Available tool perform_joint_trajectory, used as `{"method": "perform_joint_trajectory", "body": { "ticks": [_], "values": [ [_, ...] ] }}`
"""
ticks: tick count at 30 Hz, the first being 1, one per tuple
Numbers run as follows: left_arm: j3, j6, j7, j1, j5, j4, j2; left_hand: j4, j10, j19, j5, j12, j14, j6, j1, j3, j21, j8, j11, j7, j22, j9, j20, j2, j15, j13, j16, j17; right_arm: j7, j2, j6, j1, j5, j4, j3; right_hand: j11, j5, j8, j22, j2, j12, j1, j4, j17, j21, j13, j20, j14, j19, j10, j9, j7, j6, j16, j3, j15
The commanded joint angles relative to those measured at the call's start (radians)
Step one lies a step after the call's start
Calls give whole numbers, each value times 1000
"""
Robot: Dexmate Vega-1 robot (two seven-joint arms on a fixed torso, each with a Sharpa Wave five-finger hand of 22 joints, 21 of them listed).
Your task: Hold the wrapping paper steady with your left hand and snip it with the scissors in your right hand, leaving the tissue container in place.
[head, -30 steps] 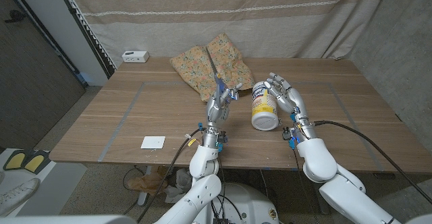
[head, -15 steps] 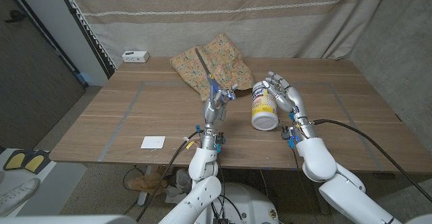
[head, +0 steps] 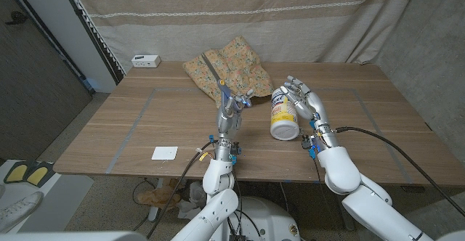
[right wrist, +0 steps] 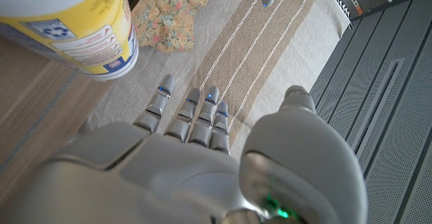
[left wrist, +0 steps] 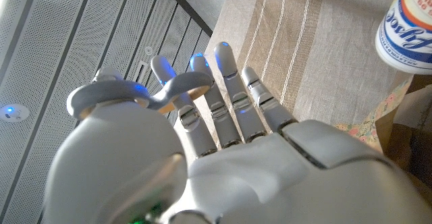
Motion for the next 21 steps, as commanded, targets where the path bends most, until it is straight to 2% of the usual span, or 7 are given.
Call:
{"method": "perform_joint_trajectory", "body": {
  "ticks": [1,4,10,15,21],
  "values": [
    [-20,28,149,47,98,-69,51,0,102,13,-11,-6,20,-25,-22,-38,-6,-4,-80,44,-2,-5,-1,-4,-125,-6,-9,-8,-8,7,-10,8,-9,-5,-14,-1,6,6,3,0,-6,-8,0,0,-4,0,6,-5,-4,-7,2,5,-2,3,-8,-8],
    [-23,41,203,67,131,-103,74,0,109,17,-20,-12,29,-19,-35,-66,-8,-8,-80,46,-4,-12,2,-6,-125,-16,-17,-18,-10,9,-9,11,-11,-2,-18,1,7,5,3,0,-5,-9,-1,-1,-6,0,6,-5,-5,-5,1,4,-4,3,-9,-7],
    [-19,82,279,102,181,-179,133,6,124,23,-44,-26,47,-16,-76,-134,-13,-20,-79,74,-12,-25,5,-8,-123,-41,-37,-47,-12,8,-13,11,-13,-6,-19,0,8,6,3,0,-6,-9,-1,-2,-7,-1,8,-7,-5,-8,1,5,-5,3,-10,-7],
    [-11,105,306,116,204,-227,175,8,123,23,-57,-34,55,-24,-96,-165,-17,-27,-80,77,-16,-25,13,-8,-123,-52,-50,-64,-14,7,-12,7,-9,-8,-15,0,9,7,3,0,-8,-9,-2,-4,-9,-2,11,-9,-7,-11,0,4,-6,3,-11,-5],
    [3,110,320,120,213,-254,193,9,123,21,-75,-48,65,-32,-124,-191,-25,-37,-80,88,-22,-25,22,-8,-123,-71,-66,-88,-12,5,-10,5,-7,-7,-14,0,10,7,3,1,-9,-9,-3,-5,-11,-3,11,-10,-9,-14,0,7,-8,3,-12,-3]
  ]
}}
